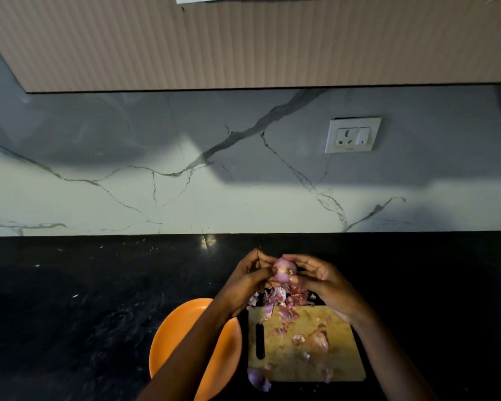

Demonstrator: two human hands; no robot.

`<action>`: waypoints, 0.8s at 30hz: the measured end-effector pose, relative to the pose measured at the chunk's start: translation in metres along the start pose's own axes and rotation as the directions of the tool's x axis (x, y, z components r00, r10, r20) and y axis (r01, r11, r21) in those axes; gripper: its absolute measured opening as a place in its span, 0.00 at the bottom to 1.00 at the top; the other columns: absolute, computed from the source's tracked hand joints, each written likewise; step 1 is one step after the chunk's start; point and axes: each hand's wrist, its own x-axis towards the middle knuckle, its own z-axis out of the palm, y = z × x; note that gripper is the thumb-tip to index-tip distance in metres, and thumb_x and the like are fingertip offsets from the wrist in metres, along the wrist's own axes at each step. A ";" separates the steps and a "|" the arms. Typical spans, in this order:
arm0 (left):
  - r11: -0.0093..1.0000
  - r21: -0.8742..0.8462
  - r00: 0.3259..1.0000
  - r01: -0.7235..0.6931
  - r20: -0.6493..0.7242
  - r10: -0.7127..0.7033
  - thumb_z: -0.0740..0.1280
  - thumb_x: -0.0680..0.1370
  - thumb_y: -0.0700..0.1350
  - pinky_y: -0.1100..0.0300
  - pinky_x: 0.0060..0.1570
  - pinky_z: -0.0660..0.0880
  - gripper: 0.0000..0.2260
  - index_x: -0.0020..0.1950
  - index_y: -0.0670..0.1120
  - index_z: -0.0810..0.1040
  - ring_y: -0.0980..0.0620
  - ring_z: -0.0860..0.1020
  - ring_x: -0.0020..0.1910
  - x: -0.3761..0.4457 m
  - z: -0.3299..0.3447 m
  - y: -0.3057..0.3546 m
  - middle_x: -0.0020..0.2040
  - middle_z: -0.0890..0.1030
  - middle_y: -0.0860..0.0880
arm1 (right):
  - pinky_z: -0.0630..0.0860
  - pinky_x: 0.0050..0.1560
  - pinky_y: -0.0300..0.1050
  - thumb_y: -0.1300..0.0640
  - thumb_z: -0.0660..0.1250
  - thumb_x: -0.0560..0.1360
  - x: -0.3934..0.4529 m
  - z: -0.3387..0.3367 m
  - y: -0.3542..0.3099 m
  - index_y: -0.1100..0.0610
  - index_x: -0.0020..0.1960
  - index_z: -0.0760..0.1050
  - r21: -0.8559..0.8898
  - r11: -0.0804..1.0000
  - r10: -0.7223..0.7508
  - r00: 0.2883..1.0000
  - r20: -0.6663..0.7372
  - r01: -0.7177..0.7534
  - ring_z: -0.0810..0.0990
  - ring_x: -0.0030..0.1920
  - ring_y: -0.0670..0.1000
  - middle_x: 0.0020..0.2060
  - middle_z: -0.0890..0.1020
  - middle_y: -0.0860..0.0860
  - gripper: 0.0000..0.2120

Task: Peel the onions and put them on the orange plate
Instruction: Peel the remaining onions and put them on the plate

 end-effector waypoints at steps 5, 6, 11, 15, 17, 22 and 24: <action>0.997 0.061 0.997 -0.052 -0.058 0.055 0.67 0.79 0.35 0.51 0.52 0.80 0.06 0.56 0.39 0.77 0.41 0.83 0.51 0.000 -0.003 -0.010 0.54 0.83 0.35 | 0.78 0.56 0.40 0.62 0.72 0.72 0.001 -0.001 0.000 0.55 0.66 0.77 0.038 0.999 0.023 1.000 0.011 -0.023 0.81 0.63 0.49 0.60 0.84 0.51 0.23; 0.996 0.071 0.994 -0.057 -0.084 0.063 0.65 0.80 0.33 0.53 0.50 0.81 0.07 0.56 0.39 0.78 0.41 0.83 0.51 0.000 -0.004 -0.012 0.53 0.83 0.35 | 0.78 0.56 0.40 0.62 0.72 0.72 0.000 -0.001 0.000 0.55 0.67 0.76 0.054 0.998 0.025 1.000 0.014 -0.025 0.81 0.63 0.49 0.61 0.84 0.51 0.23; 0.991 0.129 0.993 -0.044 -0.099 0.057 0.65 0.81 0.36 0.49 0.55 0.80 0.07 0.58 0.39 0.79 0.41 0.83 0.53 0.001 -0.002 -0.015 0.54 0.83 0.37 | 0.77 0.55 0.40 0.62 0.73 0.71 0.001 -0.003 0.002 0.55 0.66 0.77 0.026 1.000 0.016 1.000 0.007 -0.016 0.81 0.63 0.50 0.60 0.84 0.51 0.23; 0.977 0.210 0.975 -0.042 -0.203 0.086 0.63 0.83 0.37 0.56 0.45 0.80 0.06 0.56 0.41 0.79 0.50 0.83 0.40 0.002 -0.003 -0.017 0.42 0.85 0.44 | 0.78 0.56 0.41 0.60 0.75 0.70 0.001 -0.001 0.005 0.52 0.63 0.79 0.023 1.000 0.002 1.000 -0.015 -0.001 0.81 0.63 0.50 0.60 0.84 0.51 0.22; 0.964 0.264 0.959 -0.028 -0.264 0.101 0.61 0.84 0.36 0.58 0.41 0.78 0.07 0.55 0.40 0.79 0.53 0.81 0.36 0.003 -0.004 -0.021 0.37 0.83 0.47 | 0.78 0.54 0.41 0.60 0.76 0.69 0.001 -0.001 0.006 0.51 0.62 0.80 0.010 1.000 -0.013 0.999 -0.040 0.013 0.81 0.62 0.51 0.59 0.84 0.51 0.22; 0.970 0.242 0.951 0.016 -0.302 0.059 0.55 0.87 0.43 0.54 0.41 0.76 0.16 0.46 0.41 0.79 0.46 0.80 0.37 0.006 -0.005 -0.028 0.39 0.82 0.38 | 0.79 0.51 0.40 0.61 0.76 0.68 0.000 0.000 0.004 0.53 0.64 0.78 -0.003 0.999 -0.039 0.996 -0.083 0.038 0.83 0.59 0.49 0.58 0.84 0.46 0.25; 0.945 0.326 0.953 0.034 -0.296 0.068 0.55 0.86 0.49 0.54 0.42 0.75 0.20 0.40 0.44 0.78 0.47 0.80 0.38 0.007 -0.007 -0.030 0.39 0.81 0.36 | 0.79 0.51 0.40 0.62 0.76 0.69 0.000 0.000 0.005 0.52 0.65 0.78 0.006 0.999 -0.045 0.995 -0.089 0.046 0.83 0.59 0.49 0.59 0.84 0.47 0.25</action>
